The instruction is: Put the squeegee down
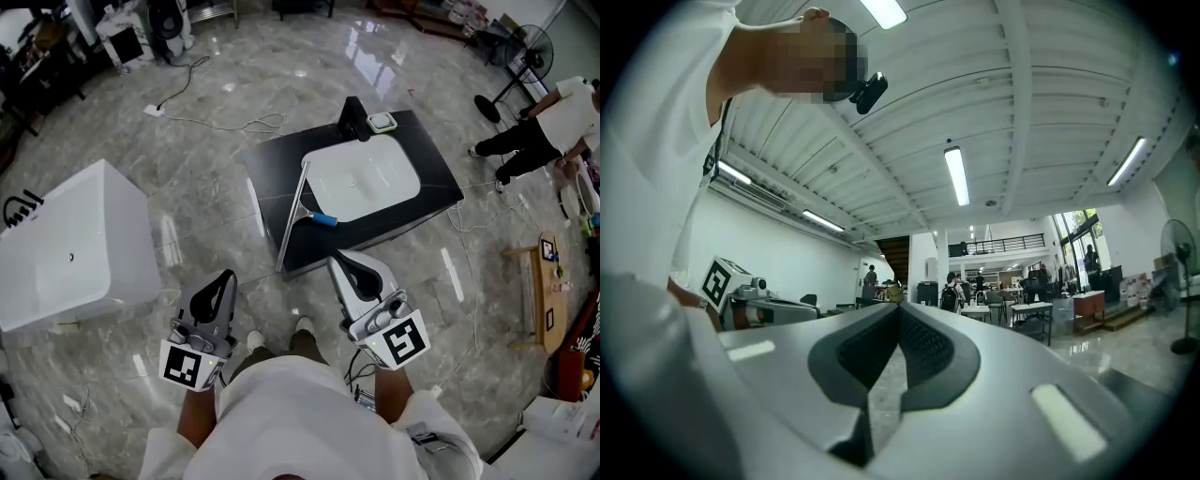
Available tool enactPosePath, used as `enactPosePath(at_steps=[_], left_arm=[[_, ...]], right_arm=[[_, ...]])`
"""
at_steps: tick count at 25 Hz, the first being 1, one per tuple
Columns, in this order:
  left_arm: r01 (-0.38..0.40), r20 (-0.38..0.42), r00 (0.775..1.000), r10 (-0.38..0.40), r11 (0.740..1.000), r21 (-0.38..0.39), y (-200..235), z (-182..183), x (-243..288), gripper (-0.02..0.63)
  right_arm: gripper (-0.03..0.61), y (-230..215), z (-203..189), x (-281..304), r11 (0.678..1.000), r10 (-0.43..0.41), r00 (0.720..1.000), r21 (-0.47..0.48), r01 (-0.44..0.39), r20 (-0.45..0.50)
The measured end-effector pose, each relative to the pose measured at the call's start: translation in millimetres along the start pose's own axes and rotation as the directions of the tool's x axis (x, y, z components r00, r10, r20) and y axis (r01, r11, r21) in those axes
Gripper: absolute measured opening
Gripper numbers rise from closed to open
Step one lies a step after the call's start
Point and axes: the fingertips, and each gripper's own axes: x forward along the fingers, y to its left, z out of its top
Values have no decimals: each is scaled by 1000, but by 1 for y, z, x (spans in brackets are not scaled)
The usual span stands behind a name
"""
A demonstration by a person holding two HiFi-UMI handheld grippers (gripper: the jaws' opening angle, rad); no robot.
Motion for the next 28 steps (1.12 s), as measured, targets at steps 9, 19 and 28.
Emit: enactPosePath(at_steps=[9,19,28], left_arm=[[4,8,1000,-4,1000,0,-4,1,5,-5],[-2,7,1000,2,1000,-4,-7,1,5,-4],[-3,0,1000,3,1000,-9,-7,-1,1,-5]], right_arm=[[7,-16,-2,-10,999,-46,999,-12,45,-18],[8,-21,-7,-12,998,-58,998,-15,57,-37],[8,-16,-11,-12,998,-57,997,-6,57,-44]])
